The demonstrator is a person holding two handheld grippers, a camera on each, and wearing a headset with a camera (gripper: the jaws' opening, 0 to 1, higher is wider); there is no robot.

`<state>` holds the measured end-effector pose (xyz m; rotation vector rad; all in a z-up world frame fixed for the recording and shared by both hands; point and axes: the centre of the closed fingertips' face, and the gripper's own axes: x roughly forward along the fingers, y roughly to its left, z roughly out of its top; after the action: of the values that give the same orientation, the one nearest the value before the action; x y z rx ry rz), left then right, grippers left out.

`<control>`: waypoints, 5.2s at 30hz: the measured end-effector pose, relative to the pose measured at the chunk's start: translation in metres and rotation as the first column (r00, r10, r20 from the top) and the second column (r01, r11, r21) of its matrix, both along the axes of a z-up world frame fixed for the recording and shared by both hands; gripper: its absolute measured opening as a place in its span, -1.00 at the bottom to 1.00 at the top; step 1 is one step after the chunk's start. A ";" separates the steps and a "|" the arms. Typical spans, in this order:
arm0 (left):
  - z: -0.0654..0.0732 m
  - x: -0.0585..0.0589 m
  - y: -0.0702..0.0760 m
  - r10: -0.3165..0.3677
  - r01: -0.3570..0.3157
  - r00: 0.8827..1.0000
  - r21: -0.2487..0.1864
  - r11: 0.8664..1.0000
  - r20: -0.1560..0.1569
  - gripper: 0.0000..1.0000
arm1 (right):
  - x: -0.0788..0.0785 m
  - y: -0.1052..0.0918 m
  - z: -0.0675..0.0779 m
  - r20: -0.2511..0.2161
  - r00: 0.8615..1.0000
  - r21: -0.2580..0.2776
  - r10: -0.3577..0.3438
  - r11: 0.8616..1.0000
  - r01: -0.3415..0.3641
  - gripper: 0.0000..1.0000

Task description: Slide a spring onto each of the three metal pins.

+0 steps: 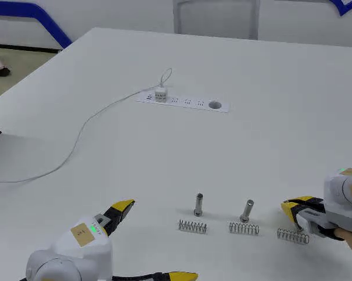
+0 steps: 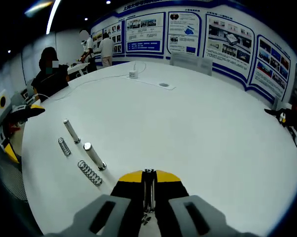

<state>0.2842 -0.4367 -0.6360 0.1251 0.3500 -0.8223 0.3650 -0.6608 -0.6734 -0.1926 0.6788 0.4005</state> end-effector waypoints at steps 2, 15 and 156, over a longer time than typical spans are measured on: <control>0.000 0.000 0.000 -0.001 0.001 1.000 0.003 1.000 0.003 1.00 | 0.000 0.000 0.001 0.003 1.000 -0.001 0.002 1.000 -0.002 -0.87; 0.000 -0.001 -0.001 -0.007 0.007 1.000 0.006 1.000 0.002 1.00 | -0.003 -0.003 0.008 0.034 0.999 -0.005 0.009 1.000 -0.009 -0.86; -0.002 -0.008 -0.010 -0.040 0.039 0.998 -0.019 0.999 -0.045 1.00 | -0.084 0.006 0.007 0.044 0.889 0.060 0.456 0.887 -0.458 -0.80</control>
<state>0.2764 -0.4464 -0.6376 0.0966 0.3833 -0.8687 0.2812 -0.6548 -0.6661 -0.2939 0.5864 0.8740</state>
